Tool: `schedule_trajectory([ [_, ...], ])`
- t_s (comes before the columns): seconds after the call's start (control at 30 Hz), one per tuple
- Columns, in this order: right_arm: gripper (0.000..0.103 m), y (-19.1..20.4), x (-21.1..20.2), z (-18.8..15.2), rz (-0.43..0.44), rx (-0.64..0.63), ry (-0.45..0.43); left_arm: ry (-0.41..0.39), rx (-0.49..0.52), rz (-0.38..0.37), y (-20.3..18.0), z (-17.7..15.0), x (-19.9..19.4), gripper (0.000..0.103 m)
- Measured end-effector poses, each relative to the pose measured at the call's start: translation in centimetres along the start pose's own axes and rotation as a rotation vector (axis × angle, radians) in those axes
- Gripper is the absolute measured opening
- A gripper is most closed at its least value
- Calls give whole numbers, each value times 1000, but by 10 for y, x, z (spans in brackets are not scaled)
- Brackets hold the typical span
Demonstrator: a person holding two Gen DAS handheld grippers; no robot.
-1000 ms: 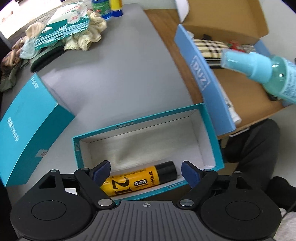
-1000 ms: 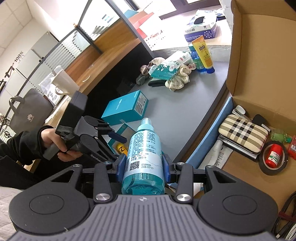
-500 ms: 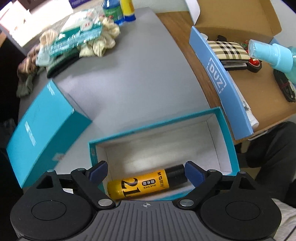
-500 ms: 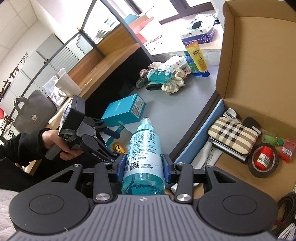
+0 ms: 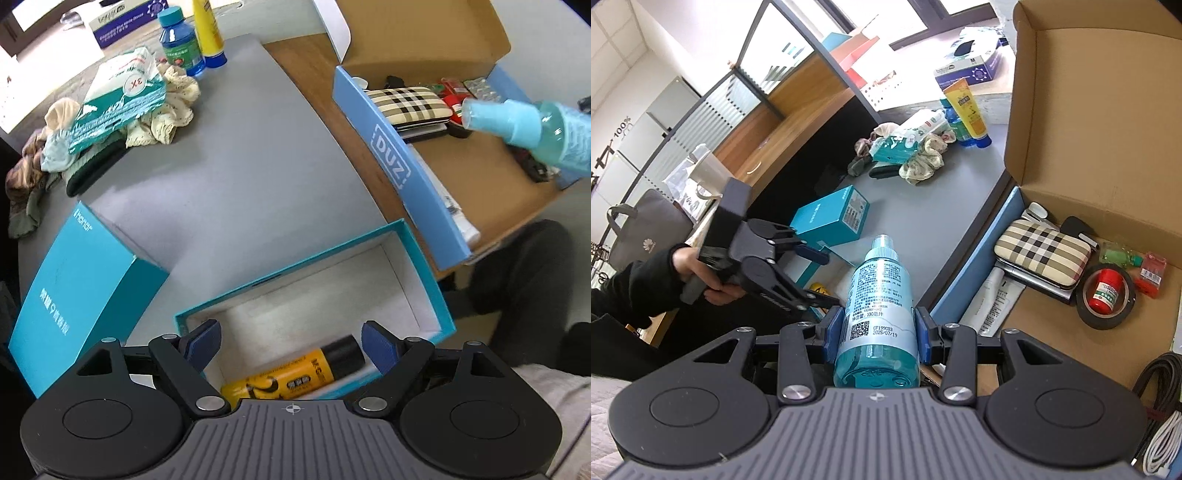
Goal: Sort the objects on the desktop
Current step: 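Carry the spray bottle with the right gripper while the left gripper lowers over the glue stick, then close the left gripper on the yellow glue stick in the teal box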
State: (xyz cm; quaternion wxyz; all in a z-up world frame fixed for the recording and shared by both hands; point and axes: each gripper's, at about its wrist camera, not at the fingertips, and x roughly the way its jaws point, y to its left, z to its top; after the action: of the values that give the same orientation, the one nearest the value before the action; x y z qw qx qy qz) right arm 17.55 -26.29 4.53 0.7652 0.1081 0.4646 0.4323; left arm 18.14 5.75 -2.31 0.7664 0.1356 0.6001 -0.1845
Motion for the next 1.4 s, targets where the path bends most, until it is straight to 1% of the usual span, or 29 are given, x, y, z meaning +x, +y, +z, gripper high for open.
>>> schedule_trajectory([
  [0.07, 47, 0, 0, 1, -5, 3, -1, 21, -26, -36, 9, 0, -3, 79],
  [0.1, 47, -1, 1, 1, -7, 4, -2, 39, -52, -63, 15, -1, -3, 71],
  [0.13, 47, -2, 2, 2, -8, 5, -3, 56, -78, -91, 21, -2, -2, 59],
  [0.2, 47, -3, 3, 3, -7, 10, -4, 89, -135, -153, 31, -4, 1, 42],
  [0.23, 47, -3, 3, 4, -5, 13, -4, 105, -157, -172, 34, -6, 3, 34],
  [0.27, 47, -4, 4, 5, -3, 16, -4, 121, -176, -185, 36, -7, 6, 29],
  [0.3, 47, -5, 4, 6, -3, 17, -5, 136, -195, -199, 38, -9, 8, 19],
  [0.33, 47, -6, 5, 6, -3, 17, -4, 150, -214, -211, 39, -11, 10, 17],
  [0.5, 47, -7, 8, 10, -4, 16, -1, 176, -270, -220, 41, -10, 16, 16],
  [0.63, 47, -6, 10, 10, 0, 16, 3, 190, -294, -223, 43, -9, 20, 16],
  [0.77, 47, -5, 9, 9, -2, 16, 1, 171, -291, -222, 41, -11, 19, 16],
  [1.13, 47, 0, 8, 10, -11, 16, -13, 42, -225, -144, 31, -7, 15, 17],
  [1.23, 47, -1, 6, 10, -15, 15, -16, 14, -220, -170, 32, -6, 9, 17],
  [1.33, 47, -1, 5, 9, -20, 17, -16, 16, -201, -181, 28, -6, 1, 17],
  [1.4, 47, -1, 4, 9, -22, 18, -16, 43, -200, -184, 27, -8, 0, 17],
])
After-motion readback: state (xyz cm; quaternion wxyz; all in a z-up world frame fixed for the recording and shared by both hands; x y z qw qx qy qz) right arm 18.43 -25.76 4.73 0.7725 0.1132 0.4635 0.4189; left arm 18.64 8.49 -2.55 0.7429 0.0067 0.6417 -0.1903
